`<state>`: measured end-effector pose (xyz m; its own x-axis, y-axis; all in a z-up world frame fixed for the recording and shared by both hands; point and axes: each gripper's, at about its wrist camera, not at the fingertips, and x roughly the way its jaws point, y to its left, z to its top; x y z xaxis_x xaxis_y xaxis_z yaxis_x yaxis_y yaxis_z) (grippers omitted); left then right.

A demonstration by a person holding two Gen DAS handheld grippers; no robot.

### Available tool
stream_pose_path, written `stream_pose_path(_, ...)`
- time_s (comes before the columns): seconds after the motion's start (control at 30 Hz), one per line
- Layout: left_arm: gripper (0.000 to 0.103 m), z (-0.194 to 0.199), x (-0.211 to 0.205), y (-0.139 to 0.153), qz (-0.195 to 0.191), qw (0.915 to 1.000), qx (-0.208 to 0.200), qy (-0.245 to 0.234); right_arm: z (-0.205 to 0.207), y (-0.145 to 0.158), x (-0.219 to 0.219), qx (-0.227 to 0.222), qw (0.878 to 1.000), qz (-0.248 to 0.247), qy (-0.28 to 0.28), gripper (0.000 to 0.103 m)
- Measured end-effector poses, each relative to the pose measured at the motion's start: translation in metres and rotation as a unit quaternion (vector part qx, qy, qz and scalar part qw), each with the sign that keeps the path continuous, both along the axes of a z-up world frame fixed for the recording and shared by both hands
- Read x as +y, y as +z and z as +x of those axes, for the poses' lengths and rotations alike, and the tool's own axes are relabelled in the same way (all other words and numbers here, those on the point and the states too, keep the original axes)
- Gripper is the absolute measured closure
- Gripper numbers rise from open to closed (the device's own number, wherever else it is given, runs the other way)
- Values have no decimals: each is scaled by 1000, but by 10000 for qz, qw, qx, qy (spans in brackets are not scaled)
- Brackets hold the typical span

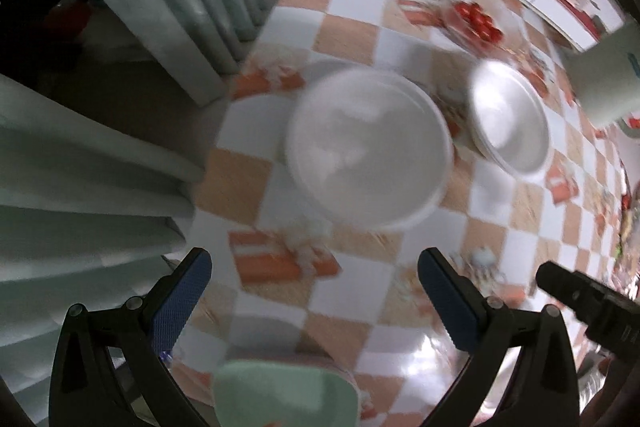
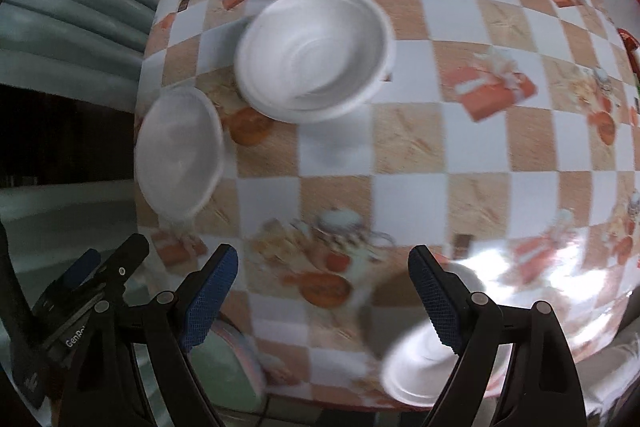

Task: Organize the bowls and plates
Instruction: 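Move both open grippers to a second white foam bowl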

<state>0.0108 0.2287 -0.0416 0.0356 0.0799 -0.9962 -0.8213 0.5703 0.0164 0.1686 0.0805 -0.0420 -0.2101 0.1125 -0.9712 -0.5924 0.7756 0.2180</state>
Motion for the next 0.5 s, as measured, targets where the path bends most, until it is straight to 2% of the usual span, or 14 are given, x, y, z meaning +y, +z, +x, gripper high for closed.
stream_pose_path(0.2, 0, 7, 35, -22, 204, 9995, 224, 84, -3, -25, 30, 86, 9996, -44, -268, 15)
stream_pose_path(0.5, 0, 19, 68, -62, 318, 9982, 507, -69, -8, -58, 69, -137, 9996, -261, -38, 15)
